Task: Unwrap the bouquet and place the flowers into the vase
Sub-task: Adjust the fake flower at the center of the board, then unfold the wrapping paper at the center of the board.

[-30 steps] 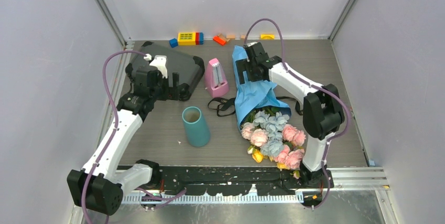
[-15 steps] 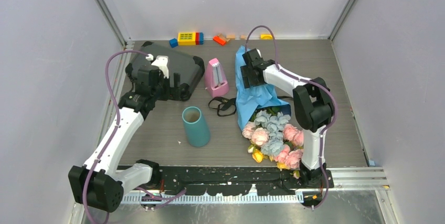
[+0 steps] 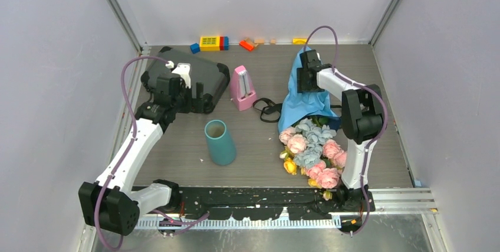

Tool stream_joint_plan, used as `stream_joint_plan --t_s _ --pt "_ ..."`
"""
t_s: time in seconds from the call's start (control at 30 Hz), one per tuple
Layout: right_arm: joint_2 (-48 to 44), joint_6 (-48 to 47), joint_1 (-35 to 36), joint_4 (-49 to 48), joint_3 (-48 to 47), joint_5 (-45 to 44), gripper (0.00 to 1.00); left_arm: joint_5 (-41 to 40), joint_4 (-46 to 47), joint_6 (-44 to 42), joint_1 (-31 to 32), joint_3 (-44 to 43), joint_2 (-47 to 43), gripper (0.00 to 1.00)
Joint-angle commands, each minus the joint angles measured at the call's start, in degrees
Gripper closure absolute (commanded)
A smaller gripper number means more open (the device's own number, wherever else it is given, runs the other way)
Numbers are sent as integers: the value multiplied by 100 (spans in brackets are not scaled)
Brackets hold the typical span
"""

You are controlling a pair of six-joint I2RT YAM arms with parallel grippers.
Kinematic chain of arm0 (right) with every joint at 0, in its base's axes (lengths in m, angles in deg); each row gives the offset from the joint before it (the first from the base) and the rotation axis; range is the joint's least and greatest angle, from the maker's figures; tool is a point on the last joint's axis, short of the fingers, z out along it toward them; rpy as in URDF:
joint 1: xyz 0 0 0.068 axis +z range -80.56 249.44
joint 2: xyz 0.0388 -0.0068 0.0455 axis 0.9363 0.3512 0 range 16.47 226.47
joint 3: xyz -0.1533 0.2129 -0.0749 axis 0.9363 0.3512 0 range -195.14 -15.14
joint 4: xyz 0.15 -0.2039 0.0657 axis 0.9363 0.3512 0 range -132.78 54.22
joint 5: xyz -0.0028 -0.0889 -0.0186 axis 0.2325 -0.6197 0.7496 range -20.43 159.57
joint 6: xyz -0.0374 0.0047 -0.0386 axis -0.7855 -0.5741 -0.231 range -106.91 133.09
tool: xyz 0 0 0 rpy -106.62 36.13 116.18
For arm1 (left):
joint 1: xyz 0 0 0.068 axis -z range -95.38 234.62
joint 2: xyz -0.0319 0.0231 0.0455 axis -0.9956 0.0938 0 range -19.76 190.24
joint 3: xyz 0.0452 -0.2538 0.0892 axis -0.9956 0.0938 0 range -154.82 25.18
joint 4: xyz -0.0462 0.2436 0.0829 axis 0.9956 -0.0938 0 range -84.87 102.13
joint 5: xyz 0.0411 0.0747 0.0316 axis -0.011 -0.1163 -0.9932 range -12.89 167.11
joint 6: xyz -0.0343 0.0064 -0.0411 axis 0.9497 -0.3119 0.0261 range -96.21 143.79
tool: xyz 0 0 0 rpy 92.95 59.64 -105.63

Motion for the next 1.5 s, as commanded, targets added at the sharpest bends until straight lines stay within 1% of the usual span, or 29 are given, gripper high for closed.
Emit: stream_joint_plan --t_s 0.0,0.1,0.2,0.3,0.4,0.47,0.57,0.67,0.77,0.83,0.9,0.97,1.1,1.2,1.27,1.33,1.37,1.4,1.43,1.47 --pt "-100 -120 -287 -130 -51 359 36 89 215 -32 -11 -78 21 11" --pt "-394 -9 -376 -50 -108 539 27 89 215 -32 -11 -85 24 11" --pt "-696 212 -482 346 -346 776 20 85 210 -23 -11 -79 -4 10" --pt "-1236 384 -613 560 -347 1015 13 72 206 -16 -11 -85 -50 10" --pt "-1669 555 -818 673 -186 1216 10 64 206 -14 -11 -74 -145 10" --pt "-1926 757 -1023 750 -19 1243 9 55 213 -14 -11 -63 -196 10" --pt "-2201 1079 -1450 800 361 1460 13 22 215 -1 -11 -73 -237 9" --pt "-2423 1481 -2059 566 813 1849 17 12 215 11 -11 -67 -264 9" --pt "-2585 1876 -2590 0 1406 2623 17 -14 207 12 -11 -75 -272 9" --pt "-2670 2019 -2816 -367 1686 3073 16 -29 206 12 -11 -71 -275 9" --pt "-2692 2112 -2962 -704 1888 3439 16 -47 204 3 -11 -72 -274 9" --pt "-2641 2212 -3054 -937 2021 3617 16 -54 198 3 -11 -67 -281 9" --pt "-2450 2344 -3141 -1349 2181 3749 20 -60 206 3 -11 -65 -280 9" --pt "-2206 2356 -3146 -1508 2112 3766 24 -44 216 12 -11 -52 -267 9" --pt "-2053 2374 -3146 -1588 2038 3901 28 -29 216 18 -11 -56 -259 9" --pt "-1955 2424 -3151 -1735 2007 4086 34 -41 215 15 -11 -57 -256 9" --pt "-1915 2442 -3148 -1787 1998 4153 40 -51 215 14 -11 -47 -257 9" --pt "-1906 2469 -3147 -1866 1987 4260 43 -66 215 12 -11 -46 -259 9" --pt "-1903 2473 -3146 -1896 1984 4310 51 -73 215 12 -11 -54 -261 10" --pt "-1913 2454 -3142 -1928 1969 4403 56 -77 215 12 -11 -52 -264 9"
